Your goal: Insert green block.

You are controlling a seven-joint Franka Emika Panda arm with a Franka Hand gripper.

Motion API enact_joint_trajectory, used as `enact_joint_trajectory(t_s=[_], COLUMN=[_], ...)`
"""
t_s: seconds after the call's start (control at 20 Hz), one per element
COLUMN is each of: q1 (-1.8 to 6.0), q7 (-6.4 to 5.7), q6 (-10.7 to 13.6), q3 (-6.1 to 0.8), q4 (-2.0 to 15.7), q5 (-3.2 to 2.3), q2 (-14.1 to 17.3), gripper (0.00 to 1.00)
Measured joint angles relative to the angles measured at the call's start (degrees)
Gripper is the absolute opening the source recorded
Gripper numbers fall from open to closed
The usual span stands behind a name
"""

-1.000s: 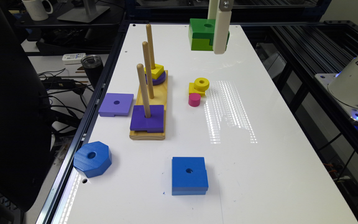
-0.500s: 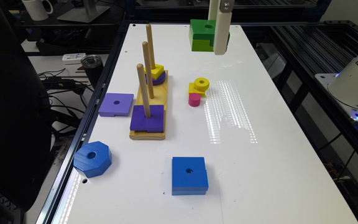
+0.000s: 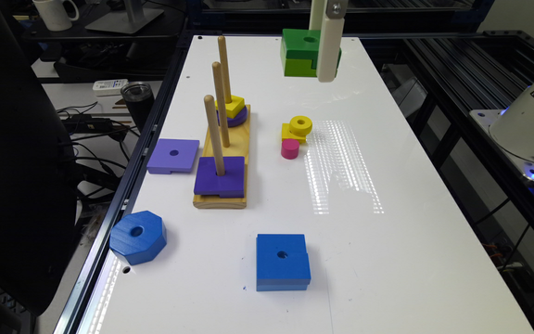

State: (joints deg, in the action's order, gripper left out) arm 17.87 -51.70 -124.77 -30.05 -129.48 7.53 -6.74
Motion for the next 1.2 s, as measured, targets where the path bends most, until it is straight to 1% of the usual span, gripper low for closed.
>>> enact_joint_trajectory(t_s=[0.15,0.3,0.4,0.5,0.7,0.9,1.2], q1=[0.0,0.03,0.07,0.12,0.18,0.17,0.11], q7=[0.0,-0.01,-0.03,-0.12,-0.5,-1.43,-2.64], q6=[-0.9,-1.8,-2.2,-2.3,-2.4,-2.4,-2.4], q3=[0.0,-0.01,-0.02,-0.02,-0.02,-0.1,-0.25], q4=[0.08,0.52,1.13,1.95,4.27,6.96,10.65], q5=[-0.05,-0.22,-0.41,-0.76,-1.87,-3.57,-5.8], q2=[0.5,1.5,2.4,3.3,5.9,8.9,13.0], gripper=[0.0,0.0,0.0,0.0,0.0,0.0,0.0])
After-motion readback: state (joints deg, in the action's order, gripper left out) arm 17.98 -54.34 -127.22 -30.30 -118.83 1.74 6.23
